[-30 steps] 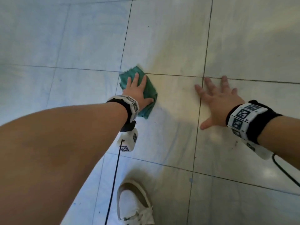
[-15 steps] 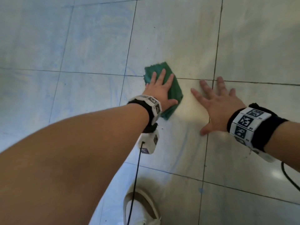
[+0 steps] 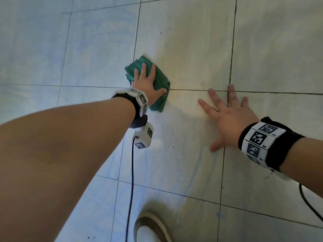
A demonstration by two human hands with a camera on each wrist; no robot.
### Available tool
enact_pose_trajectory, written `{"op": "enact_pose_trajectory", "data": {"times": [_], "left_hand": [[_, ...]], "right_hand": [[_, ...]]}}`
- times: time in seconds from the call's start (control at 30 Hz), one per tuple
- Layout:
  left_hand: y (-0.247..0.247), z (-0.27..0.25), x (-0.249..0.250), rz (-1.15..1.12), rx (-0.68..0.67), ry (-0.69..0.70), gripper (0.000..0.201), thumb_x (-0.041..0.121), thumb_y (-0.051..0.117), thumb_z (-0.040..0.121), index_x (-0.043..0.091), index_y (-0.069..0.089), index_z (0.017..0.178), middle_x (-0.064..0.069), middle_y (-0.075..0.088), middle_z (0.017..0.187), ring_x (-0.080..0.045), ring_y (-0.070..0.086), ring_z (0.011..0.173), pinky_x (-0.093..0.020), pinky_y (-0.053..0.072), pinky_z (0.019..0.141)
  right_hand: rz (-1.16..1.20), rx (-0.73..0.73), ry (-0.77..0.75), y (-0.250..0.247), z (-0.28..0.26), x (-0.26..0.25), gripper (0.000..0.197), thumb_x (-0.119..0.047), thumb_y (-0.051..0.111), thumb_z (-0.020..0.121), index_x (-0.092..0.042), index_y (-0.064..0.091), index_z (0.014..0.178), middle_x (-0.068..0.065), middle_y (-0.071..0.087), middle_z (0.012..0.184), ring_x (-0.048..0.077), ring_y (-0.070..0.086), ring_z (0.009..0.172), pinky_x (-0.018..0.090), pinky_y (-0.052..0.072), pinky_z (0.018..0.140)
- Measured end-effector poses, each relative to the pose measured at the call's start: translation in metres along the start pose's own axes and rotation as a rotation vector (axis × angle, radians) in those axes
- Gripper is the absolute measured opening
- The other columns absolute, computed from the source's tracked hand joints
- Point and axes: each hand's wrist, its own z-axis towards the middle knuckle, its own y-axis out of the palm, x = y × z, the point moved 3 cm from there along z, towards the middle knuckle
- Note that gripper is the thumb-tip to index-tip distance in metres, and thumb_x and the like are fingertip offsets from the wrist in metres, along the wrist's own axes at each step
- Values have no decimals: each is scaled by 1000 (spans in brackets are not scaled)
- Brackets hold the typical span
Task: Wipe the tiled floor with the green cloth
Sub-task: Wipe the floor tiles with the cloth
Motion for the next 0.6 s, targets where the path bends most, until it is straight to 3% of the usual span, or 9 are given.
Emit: {"op": "enact_pose_trajectory", "data": {"times": [0.33, 0.5, 0.6], "left_hand": [[71, -110, -12, -29, -139, -10, 95, 47, 58, 94, 27, -11, 156, -1, -27, 161, -31, -23, 148, -53, 4, 122], [52, -82, -8, 24, -154, 65, 99, 48, 62, 91, 28, -9, 157, -1, -24, 162, -32, -20, 149, -55, 5, 122], [29, -42, 1, -4, -88, 31, 98, 51, 61, 91, 28, -7, 157, -2, -19, 164, -33, -17, 149, -54, 7, 122]], "right_hand": [[-20, -8, -7, -1, -3, -3, 147, -79, 75, 56, -38, -32, 149, -4, -43, 154, 48, -30, 142, 67, 11, 117], [-34, 1, -6, 2, 0, -2, 148, -80, 74, 55, -37, -32, 149, -4, -43, 154, 49, -29, 142, 68, 13, 116], [-31, 4, -4, 3, 4, -2, 148, -80, 75, 55, -38, -32, 148, -4, -42, 154, 49, -30, 142, 69, 11, 116]]}}
